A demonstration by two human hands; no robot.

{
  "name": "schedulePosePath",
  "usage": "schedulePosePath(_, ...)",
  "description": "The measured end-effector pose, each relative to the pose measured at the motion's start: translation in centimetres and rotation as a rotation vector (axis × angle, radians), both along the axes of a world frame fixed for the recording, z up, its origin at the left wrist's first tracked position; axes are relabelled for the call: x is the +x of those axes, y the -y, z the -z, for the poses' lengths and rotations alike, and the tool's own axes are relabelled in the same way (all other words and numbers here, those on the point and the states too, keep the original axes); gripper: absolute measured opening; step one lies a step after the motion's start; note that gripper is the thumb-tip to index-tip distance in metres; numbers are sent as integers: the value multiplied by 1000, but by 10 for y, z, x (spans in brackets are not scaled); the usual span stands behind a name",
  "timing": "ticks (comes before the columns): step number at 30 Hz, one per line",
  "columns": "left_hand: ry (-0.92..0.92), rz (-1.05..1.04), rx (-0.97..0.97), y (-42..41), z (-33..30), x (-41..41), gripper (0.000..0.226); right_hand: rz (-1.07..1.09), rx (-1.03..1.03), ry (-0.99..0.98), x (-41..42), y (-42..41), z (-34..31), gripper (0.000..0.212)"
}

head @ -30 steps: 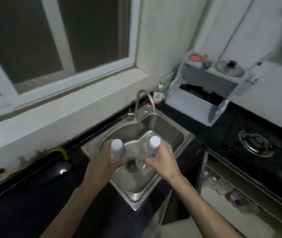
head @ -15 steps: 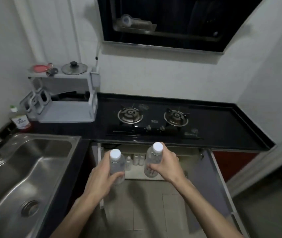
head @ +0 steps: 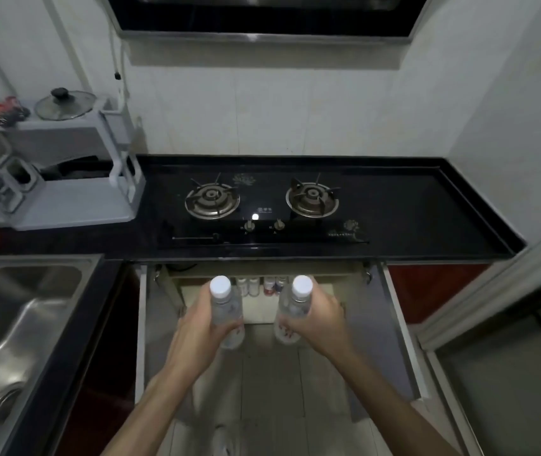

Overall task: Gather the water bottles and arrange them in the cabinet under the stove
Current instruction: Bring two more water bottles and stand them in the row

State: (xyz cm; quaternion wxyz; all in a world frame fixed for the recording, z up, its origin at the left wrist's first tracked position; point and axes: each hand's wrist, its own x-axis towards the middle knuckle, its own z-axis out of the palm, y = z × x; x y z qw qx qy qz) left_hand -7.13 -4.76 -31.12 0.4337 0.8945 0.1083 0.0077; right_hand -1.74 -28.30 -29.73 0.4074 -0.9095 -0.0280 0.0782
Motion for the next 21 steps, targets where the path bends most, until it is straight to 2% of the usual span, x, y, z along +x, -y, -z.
schedulePosePath(2, -50, -50, -49, 8, 28, 12, 46, 14, 26, -43, 12, 0, 31, 41)
schedulePosePath(6, -78, -79, -80, 18, 126, 51, 53, -8, 79, -103, 49, 0, 131, 45)
schedulePosePath(9, -92, -78, -59, 23, 219, 90, 56, 0, 107, -142, 77, -3, 226, 54)
schedulePosePath(11, -97, -59, 4, 26, 291, 115, 66, 3, 135, -162, 95, -3, 298, 63)
schedulePosePath(17, -87, -48, 108, 11, 497, 175, 71, -16, 144, -160, 153, -16, 508, 64)
schedulePosePath(21, -20, -89, 129, -6, 604, 210, 71, -38, 137, -113, 199, -32, 621, 67)
